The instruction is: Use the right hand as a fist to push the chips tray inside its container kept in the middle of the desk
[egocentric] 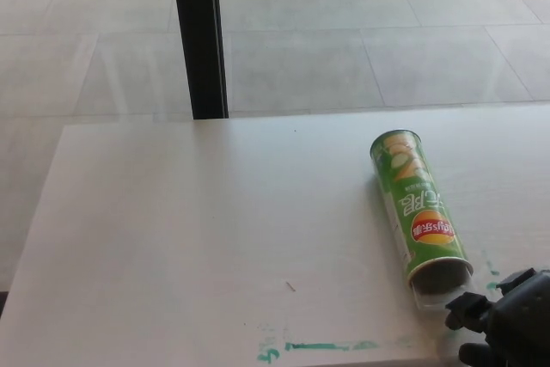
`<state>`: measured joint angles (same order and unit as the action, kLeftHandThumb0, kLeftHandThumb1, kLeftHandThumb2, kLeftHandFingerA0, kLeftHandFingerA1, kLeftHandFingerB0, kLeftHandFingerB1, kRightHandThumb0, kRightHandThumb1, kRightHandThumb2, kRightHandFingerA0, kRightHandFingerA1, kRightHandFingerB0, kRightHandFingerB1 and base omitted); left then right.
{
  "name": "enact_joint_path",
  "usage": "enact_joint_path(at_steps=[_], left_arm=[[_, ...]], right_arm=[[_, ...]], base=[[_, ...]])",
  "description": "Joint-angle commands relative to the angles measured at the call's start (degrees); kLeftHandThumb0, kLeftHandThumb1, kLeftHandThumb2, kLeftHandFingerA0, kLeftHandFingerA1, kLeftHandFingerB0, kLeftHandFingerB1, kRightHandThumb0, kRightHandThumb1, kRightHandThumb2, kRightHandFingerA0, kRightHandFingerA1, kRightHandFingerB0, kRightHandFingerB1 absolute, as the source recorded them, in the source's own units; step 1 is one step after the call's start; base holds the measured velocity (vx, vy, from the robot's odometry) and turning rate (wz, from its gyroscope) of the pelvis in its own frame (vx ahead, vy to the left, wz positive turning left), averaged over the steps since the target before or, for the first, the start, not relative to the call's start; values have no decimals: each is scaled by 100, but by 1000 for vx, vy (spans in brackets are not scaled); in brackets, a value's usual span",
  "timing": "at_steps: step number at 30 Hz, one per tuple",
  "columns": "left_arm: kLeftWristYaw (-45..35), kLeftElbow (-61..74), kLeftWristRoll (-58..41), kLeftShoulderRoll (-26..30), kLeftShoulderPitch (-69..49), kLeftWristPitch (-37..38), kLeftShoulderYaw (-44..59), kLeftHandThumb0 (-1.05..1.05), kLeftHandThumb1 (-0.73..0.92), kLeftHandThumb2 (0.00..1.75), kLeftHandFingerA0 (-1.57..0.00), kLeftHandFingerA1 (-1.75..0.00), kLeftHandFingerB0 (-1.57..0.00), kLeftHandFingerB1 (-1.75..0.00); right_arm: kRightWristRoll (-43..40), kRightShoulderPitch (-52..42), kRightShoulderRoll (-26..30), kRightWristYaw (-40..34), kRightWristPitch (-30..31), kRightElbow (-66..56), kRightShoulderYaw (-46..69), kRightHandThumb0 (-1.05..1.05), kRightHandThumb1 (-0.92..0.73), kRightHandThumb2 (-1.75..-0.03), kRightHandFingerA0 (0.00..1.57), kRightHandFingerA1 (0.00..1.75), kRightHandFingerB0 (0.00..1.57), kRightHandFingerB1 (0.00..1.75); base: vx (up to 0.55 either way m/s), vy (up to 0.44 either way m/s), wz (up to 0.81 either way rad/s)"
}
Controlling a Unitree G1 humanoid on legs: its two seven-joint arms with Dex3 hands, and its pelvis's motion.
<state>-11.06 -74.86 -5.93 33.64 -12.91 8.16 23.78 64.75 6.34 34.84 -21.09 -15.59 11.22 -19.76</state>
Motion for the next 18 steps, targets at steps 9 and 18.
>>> enact_joint_path(at_steps=[9,18], left_arm=[[21,-31,-41,-16,-42,84,73,-84,67,145,-82,-121,0,-70],[57,-41,-74,-11,-60,94,72,-74,63,139,-80,-116,0,-69]], right_arm=[[-167,497,-158,3,356,556,-34,-68,-91,-67,95,149,63,52],[-277,774,-483,159,506,902,-158,-68,-92,-71,90,154,61,53]], base=[[0,0,0],[0,0,0]])
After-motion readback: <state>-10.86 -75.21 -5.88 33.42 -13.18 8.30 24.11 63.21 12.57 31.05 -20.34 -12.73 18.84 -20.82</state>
